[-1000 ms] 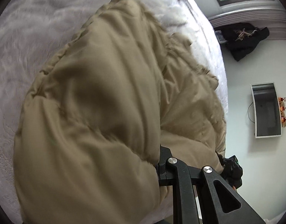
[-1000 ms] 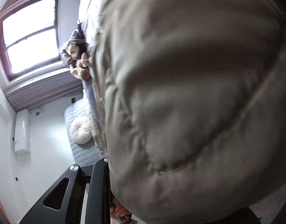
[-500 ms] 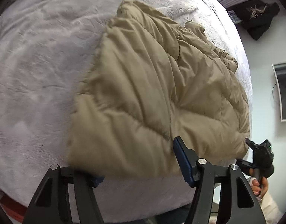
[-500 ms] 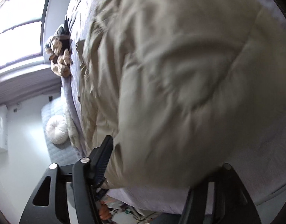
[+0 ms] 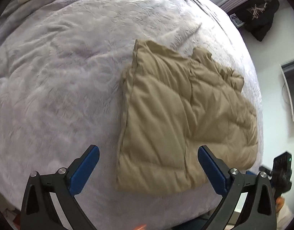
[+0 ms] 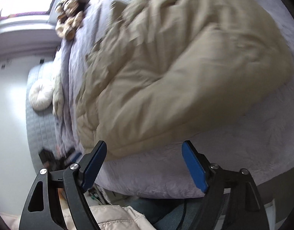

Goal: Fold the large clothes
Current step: 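Grasp the folded jacket bundle with both tools and lift it off the bed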

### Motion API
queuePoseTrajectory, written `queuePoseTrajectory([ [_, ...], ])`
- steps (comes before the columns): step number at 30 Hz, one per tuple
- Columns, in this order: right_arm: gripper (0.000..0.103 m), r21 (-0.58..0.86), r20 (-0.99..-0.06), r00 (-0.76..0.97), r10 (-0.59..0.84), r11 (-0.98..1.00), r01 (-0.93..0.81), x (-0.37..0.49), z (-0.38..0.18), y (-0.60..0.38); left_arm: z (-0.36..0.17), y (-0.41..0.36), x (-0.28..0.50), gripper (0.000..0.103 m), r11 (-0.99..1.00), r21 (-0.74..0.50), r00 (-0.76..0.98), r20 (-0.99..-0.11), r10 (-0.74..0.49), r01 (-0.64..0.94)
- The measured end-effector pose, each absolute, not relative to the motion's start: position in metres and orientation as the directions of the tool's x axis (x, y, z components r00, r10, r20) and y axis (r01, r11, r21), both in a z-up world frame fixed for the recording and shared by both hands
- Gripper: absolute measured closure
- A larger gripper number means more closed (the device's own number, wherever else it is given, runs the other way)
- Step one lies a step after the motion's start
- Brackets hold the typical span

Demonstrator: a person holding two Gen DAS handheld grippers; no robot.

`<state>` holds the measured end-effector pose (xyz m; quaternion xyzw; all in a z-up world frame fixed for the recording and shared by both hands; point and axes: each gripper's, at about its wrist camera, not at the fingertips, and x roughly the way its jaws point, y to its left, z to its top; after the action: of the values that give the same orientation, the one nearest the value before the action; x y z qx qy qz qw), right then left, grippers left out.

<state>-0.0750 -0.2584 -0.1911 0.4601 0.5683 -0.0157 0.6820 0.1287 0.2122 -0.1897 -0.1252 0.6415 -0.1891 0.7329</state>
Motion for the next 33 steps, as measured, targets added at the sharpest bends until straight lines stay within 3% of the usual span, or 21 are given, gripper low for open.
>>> queuePoseTrajectory([
  [8, 0.02, 0.536, -0.843, 0.282, 0.458, 0.759, 0.37, -0.058, -0.166, -0.199, -0.248, 0.199, 0.187, 0.0, 0.841, -0.518, -0.032, -0.854, -0.52, 0.155],
  [13, 0.02, 0.53, -0.848, 0.249, 0.468, 0.759, 0.377, -0.054, -0.171, -0.188, -0.293, 0.181, 0.206, 0.0, 0.75, -0.639, -0.2, -0.768, -0.608, 0.174],
  [19, 0.02, 0.517, -0.856, 0.232, 0.462, 0.754, 0.406, -0.05, -0.18, -0.183, -0.312, 0.164, 0.211, 0.0, 0.679, -0.711, -0.283, -0.7, -0.656, 0.184],
  [20, 0.02, 0.515, -0.857, 0.231, 0.461, 0.755, 0.405, -0.049, -0.181, -0.181, -0.312, 0.162, 0.211, 0.01, 0.675, -0.714, -0.285, -0.697, -0.658, 0.188],
  [21, 0.02, 0.514, -0.858, 0.231, 0.459, 0.757, 0.404, -0.047, -0.181, -0.178, -0.312, 0.16, 0.21, 0.033, 0.665, -0.721, -0.292, -0.69, -0.663, 0.196],
  [22, 0.02, 0.511, -0.86, 0.231, 0.455, 0.76, 0.401, -0.046, -0.18, -0.176, -0.312, 0.159, 0.209, 0.044, 0.646, -0.74, -0.305, -0.669, -0.677, 0.19],
  [23, 0.02, 0.501, -0.866, 0.236, 0.442, 0.77, 0.395, -0.044, -0.178, -0.175, -0.312, 0.159, 0.209, 0.063, 0.612, -0.772, -0.32, -0.631, -0.707, 0.171],
  [24, 0.02, 0.49, -0.872, 0.242, 0.426, 0.778, 0.393, -0.041, -0.176, -0.172, -0.31, 0.159, 0.208, 0.069, 0.595, -0.787, -0.322, -0.613, -0.721, 0.165],
  [28, 0.021, 0.387, -0.909, 0.311, 0.279, 0.842, 0.377, -0.037, -0.152, -0.172, -0.295, 0.164, 0.205, 0.077, 0.579, -0.801, -0.308, -0.595, -0.743, 0.15],
  [30, 0.054, 0.335, -0.917, 0.34, 0.208, 0.864, 0.376, -0.033, -0.146, -0.173, -0.281, 0.166, 0.202, 0.078, 0.567, -0.811, -0.296, -0.582, -0.757, 0.142],
  [31, 0.089, 0.312, -0.921, 0.343, 0.183, 0.874, 0.373, -0.03, -0.147, -0.174, -0.276, 0.168, 0.2, 0.078, 0.561, -0.816, -0.293, -0.576, -0.763, 0.141],
  [32, 0.096, 0.29, -0.927, 0.338, 0.163, 0.882, 0.371, -0.026, -0.152, -0.175, -0.267, 0.166, 0.197, 0.078, 0.553, -0.821, -0.288, -0.568, -0.771, 0.141],
  [33, 0.096, 0.281, -0.928, 0.34, 0.154, 0.887, 0.366, -0.024, -0.156, -0.176, -0.258, 0.165, 0.194, 0.078, 0.546, -0.825, -0.282, -0.564, -0.776, 0.146],
])
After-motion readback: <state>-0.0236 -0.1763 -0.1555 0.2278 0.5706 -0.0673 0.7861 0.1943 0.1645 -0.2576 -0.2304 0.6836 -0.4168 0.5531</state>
